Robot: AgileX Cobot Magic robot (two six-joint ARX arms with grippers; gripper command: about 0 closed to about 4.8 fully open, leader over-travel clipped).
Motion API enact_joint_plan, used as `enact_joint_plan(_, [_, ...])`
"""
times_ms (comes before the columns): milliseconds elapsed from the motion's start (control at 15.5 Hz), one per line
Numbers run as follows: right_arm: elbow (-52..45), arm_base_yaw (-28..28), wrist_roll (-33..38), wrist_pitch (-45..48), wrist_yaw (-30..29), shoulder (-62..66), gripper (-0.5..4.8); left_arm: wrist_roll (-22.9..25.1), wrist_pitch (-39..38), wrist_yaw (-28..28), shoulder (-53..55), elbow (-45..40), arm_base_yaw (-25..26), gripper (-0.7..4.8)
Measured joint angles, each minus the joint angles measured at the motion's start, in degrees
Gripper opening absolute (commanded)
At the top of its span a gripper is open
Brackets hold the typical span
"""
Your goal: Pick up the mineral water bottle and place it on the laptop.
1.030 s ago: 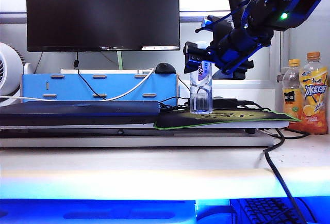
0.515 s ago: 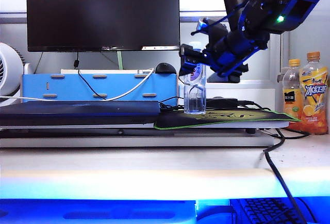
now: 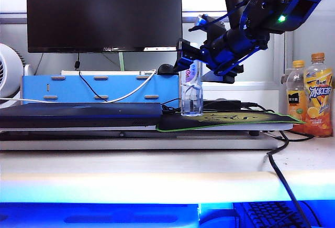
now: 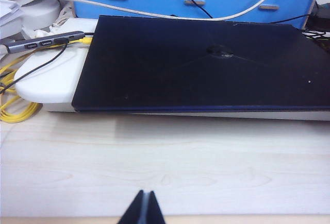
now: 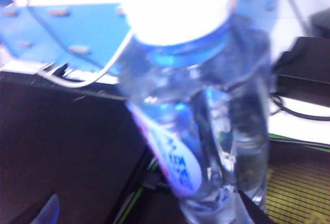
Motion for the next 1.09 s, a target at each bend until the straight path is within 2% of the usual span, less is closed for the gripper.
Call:
enact_joint_plan(129, [0.0, 0.0, -0.7, -0.1, 0.0, 0.0, 4.79, 0.0, 0.0, 0.0, 0.0, 0.0, 0.0, -0.02])
enact_joint_plan(193, [0.0, 0.0, -1.9, 0.0, 2.0, 0.0, 4.79, 0.0, 0.0, 0.0, 0.0, 0.0, 0.0, -0.02])
enact_joint_plan(257, [0.0, 0.0, -4.9, 0.6, 6.4, 0.0, 4.79, 0.0, 0.0, 0.0, 0.0, 0.0, 0.0, -0.02])
enact_joint_plan(386, [0.1, -0.5, -7.7, 2.0, 9.3, 0.0, 4.79, 0.0, 0.0, 0.0, 0.0, 0.0, 0.0, -0.02])
enact_joint_plan(579, [0.8, -0.8, -7.8, 4.2, 9.5, 0.2, 4.79, 0.0, 0.0, 0.0, 0.0, 0.0, 0.0, -0.02])
enact_joint_plan(708, [2.3, -0.8, -7.1, 4.8, 6.7, 0.6, 4.79, 0.0, 0.0, 0.0, 0.0, 0.0, 0.0, -0.02])
enact_joint_plan(1094, [8.8, -0.4, -4.9, 4.0, 3.5, 7.2, 4.79, 0.0, 0.0, 0.0, 0.0, 0.0, 0.0, -0.02])
